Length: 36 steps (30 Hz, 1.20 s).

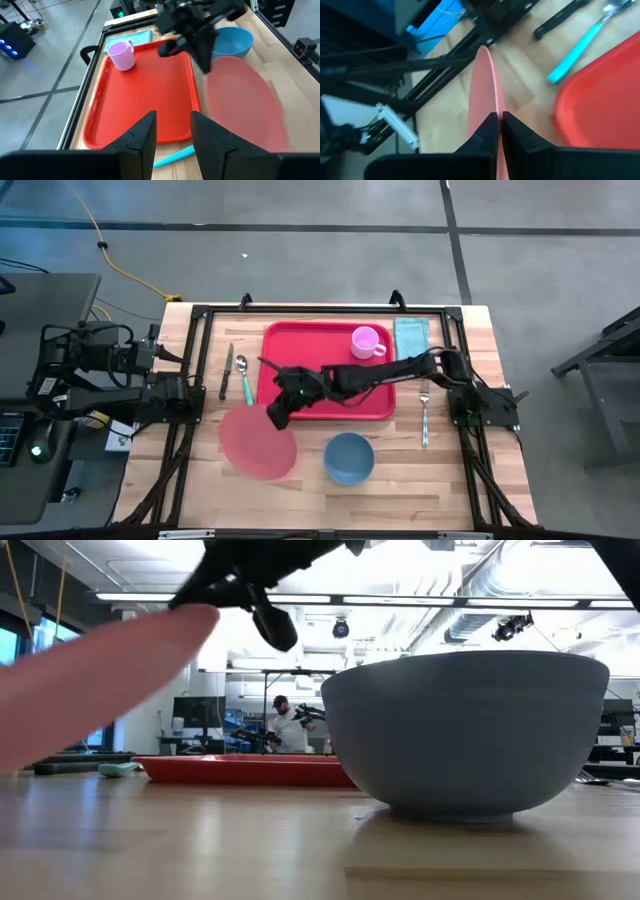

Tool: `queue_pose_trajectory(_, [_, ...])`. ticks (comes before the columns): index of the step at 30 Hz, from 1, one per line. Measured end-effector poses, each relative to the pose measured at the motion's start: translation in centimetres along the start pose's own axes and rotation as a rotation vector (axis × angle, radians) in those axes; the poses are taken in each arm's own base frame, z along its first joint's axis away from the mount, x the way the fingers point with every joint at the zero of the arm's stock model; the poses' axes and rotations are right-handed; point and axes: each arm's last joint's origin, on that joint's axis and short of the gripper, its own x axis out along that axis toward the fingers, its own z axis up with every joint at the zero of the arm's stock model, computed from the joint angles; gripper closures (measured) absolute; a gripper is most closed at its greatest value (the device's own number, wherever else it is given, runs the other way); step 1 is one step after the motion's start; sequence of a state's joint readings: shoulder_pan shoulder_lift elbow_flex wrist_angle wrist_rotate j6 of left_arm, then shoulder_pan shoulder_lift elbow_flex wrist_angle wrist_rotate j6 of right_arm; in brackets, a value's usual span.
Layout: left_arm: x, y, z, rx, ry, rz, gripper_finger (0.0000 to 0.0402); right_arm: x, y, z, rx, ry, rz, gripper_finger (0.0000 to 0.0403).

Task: Set up tray
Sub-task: Put the pink plate on the tray

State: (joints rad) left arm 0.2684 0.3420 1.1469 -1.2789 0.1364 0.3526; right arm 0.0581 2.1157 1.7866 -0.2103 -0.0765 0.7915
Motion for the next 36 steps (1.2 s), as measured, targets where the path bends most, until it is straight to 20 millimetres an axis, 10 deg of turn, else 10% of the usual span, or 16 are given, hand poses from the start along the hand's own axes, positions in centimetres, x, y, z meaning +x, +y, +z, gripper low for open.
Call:
queue_pose_trajectory(19, [0.0,0.1,0.3,-0.017,-0.031,0.01,0.025,-7.2,-3.5,7.0,-0.071,-0.126,-0.188,0.0403])
queue_pose_trajectory(36, [0.3,-0.5,-1.4,-0.086,0.141,-0.055,0.025,-4.6,-2.6,-0.1,-0.088,0.207,-0.256,0.0387])
